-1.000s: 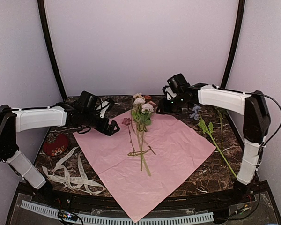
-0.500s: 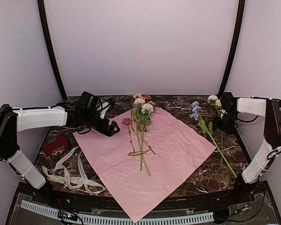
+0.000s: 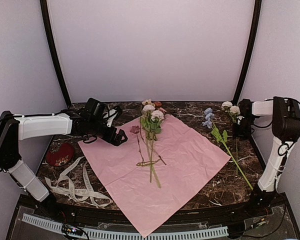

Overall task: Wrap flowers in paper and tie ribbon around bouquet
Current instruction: Pick up the fake flower from the corner of the board, then place the fake flower on the flattened wrapping paper.

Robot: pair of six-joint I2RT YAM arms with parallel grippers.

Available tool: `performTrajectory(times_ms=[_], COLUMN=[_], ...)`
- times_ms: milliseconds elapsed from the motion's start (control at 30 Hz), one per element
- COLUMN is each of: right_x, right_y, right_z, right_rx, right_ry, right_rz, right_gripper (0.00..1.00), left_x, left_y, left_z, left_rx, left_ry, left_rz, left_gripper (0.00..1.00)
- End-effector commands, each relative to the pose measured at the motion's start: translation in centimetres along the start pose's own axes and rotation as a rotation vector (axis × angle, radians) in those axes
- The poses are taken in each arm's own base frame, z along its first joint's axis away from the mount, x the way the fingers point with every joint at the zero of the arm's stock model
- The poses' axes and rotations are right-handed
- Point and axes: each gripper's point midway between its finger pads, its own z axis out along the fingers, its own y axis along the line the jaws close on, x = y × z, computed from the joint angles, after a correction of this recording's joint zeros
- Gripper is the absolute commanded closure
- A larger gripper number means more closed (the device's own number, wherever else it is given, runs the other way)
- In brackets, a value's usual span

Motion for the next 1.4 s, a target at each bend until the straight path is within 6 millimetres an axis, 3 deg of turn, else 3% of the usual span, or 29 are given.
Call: performTrajectory(times_ms=[0,133,267,400,533,700,867,1000,1067,1200,1367], right_x=[0.1,0.1,-1.9,-5.2,-7.5,-7.3,-5.8,-4.7,-4.2,-3.0,0.5], right_y=[0.5,-0.2,-2.8,-5.4,-5.7,-6.6,-5.7,-3.4,-0.9,6.4,17.5], right_z=[2.1,1.8,-0.9,-6.9,-14.8,-23.3,-28.1,-31.9,-33.4,-34.4,-32.9], right_rx=[-0.024,0.000,0.125,0.269,0.261,0.287,0.229,0.139,-0.006,-0.417,-0.925], right_ry=[0.033,0.013,-0.070,-0.240,-0.480,-0.762,-0.992,-1.155,-1.204,-1.087,-0.839], right_rz=[-0.028,-0.028,-0.026,-0.003,0.061,0.120,0.084,-0.024,-0.107,-0.199,-0.093], right_gripper=[0.75,1.00,1.00,1.00,1.00,1.00,1.00,1.00,1.00,1.00,1.00], left_x=[-0.7,-0.6,-0.6,-0.7,-0.9,-1.2,-1.3,-1.4,-1.5,-1.4,-1.0], left_y=[0.4,0.7,0.5,0.4,0.5,0.5,0.4,0.7,0.5,0.7,0.4], left_z=[-0.6,-0.6,-0.4,-0.6,-0.8,-1.0,-1.2,-1.3,-1.5,-1.4,-0.9], left_rx=[-0.015,-0.027,-0.015,-0.012,-0.019,-0.025,-0.016,-0.033,-0.027,-0.034,-0.015], left_ry=[-0.010,-0.008,-0.008,-0.007,-0.025,-0.048,-0.046,-0.053,-0.063,-0.060,-0.041], left_rz=[0.003,0.005,0.003,0.000,0.004,0.006,0.005,0.006,0.009,0.010,0.008], left_gripper=[0.01,0.01,0.01,0.01,0.01,0.01,0.01,0.01,0.01,0.01,0.01])
